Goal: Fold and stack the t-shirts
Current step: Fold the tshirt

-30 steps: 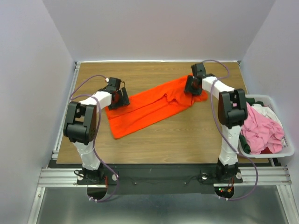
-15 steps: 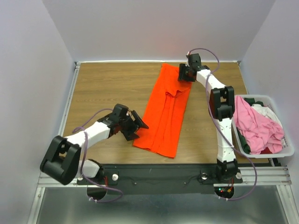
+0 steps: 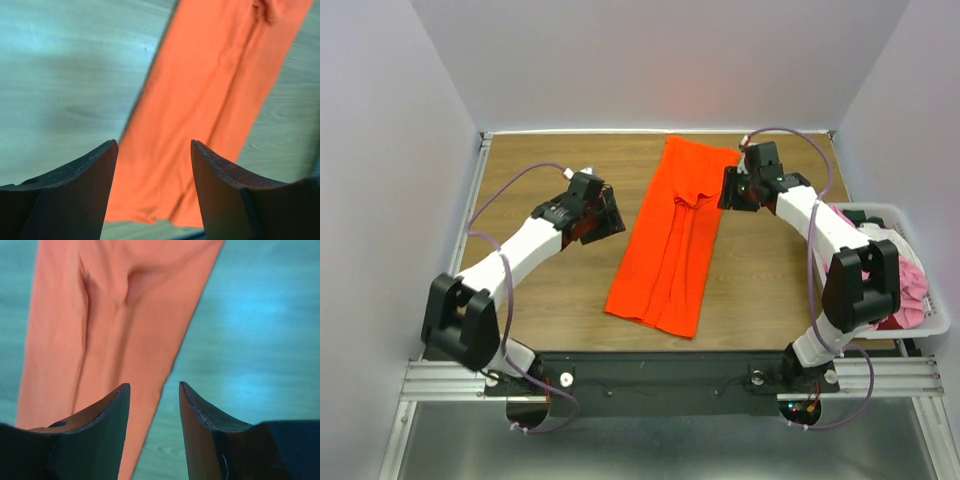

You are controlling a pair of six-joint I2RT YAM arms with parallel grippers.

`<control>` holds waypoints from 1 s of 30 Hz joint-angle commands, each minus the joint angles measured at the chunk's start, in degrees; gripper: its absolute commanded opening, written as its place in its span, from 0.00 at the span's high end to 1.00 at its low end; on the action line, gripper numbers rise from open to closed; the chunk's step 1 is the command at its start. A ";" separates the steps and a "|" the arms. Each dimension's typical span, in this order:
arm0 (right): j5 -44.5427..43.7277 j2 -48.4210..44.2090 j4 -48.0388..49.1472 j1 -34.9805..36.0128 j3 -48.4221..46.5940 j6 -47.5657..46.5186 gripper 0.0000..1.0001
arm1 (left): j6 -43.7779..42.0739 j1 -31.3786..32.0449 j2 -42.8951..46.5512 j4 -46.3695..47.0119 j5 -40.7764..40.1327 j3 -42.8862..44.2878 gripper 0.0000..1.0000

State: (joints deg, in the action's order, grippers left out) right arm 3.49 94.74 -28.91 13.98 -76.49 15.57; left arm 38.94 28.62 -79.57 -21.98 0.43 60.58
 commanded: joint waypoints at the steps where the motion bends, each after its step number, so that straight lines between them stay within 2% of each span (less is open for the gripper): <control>1: -0.58 -0.69 0.16 0.88 5.21 3.06 0.52 | -11.24 0.21 -8.02 -1.58 -2.02 9.44 0.32; 3: -3.12 0.00 0.43 0.88 4.42 3.06 0.55 | -12.39 0.38 -11.64 -1.05 -0.78 12.80 0.35; 8: -8.23 9.83 0.60 0.79 -7.78 0.69 0.65 | -13.19 0.38 -22.55 -0.79 3.79 21.07 0.44; 15: -8.41 25.57 0.69 0.70 -22.73 1.91 0.65 | -11.25 2.31 -28.79 0.79 5.46 23.80 0.48; 20: -8.32 32.69 0.61 0.70 -28.71 1.83 0.62 | -8.36 3.72 -30.29 2.02 7.74 21.78 0.53; 30: -4.02 41.48 0.61 0.70 -35.83 -1.42 0.59 | 4.55 4.51 -27.66 13.09 9.86 7.46 0.55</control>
State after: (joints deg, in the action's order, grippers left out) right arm -2.46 132.97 -29.08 14.96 -109.36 15.81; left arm 37.34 33.04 -110.39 -13.72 9.74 72.14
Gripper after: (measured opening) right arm 0.407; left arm 0.452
